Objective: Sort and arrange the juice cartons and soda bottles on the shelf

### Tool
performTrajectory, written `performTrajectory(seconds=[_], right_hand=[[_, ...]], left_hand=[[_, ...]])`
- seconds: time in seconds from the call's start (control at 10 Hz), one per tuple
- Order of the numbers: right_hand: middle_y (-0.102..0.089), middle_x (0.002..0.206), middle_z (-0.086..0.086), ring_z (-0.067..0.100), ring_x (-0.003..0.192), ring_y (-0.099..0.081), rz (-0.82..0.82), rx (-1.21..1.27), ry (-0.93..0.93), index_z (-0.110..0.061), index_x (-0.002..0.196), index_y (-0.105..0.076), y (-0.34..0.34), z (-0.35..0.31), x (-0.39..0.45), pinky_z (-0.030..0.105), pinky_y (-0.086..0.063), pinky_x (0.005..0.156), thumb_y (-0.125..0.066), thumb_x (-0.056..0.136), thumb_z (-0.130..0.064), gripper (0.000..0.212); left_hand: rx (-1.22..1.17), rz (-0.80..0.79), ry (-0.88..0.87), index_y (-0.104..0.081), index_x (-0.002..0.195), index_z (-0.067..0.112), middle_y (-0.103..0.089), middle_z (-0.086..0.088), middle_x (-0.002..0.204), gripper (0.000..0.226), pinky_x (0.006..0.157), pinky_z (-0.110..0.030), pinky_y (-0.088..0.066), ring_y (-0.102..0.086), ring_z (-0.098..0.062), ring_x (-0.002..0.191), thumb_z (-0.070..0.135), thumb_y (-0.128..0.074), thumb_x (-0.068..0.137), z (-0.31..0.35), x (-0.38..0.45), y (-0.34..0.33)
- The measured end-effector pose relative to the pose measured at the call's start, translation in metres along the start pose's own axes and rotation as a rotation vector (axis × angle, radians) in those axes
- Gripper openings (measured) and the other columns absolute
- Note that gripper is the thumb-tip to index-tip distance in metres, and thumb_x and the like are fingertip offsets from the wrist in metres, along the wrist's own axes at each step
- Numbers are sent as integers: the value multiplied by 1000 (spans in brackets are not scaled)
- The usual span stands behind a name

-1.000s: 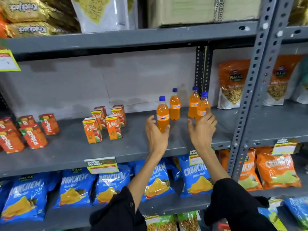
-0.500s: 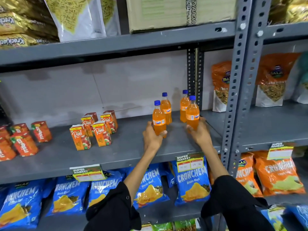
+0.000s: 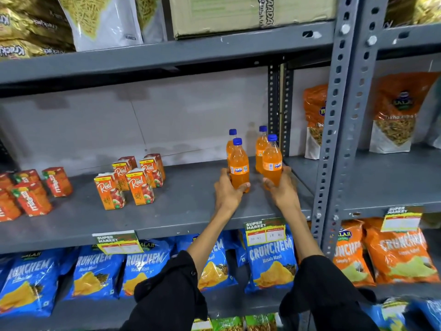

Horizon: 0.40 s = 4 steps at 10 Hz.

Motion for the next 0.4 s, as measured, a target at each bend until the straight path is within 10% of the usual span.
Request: performTrajectory(seconds=[0.4], right_hand=[[-42,151,20,39,139,-43,91,-38,-39,-5,154,-17,-4,-5,-2,53,-42,109,-61,97,-28,76]], left_hand=[[-30,-1,-14,-46,135,13,-65,-12,133,68,102,-47,-54,-64,-30,120,28,-84,80,-3,-3,-1]])
Point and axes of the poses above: each hand's wrist, its own x-axis towards the middle knuckle, its own y-axis out of the back of the hand, z = x × y, the point moved 1 cm from there along x, towards the middle knuckle
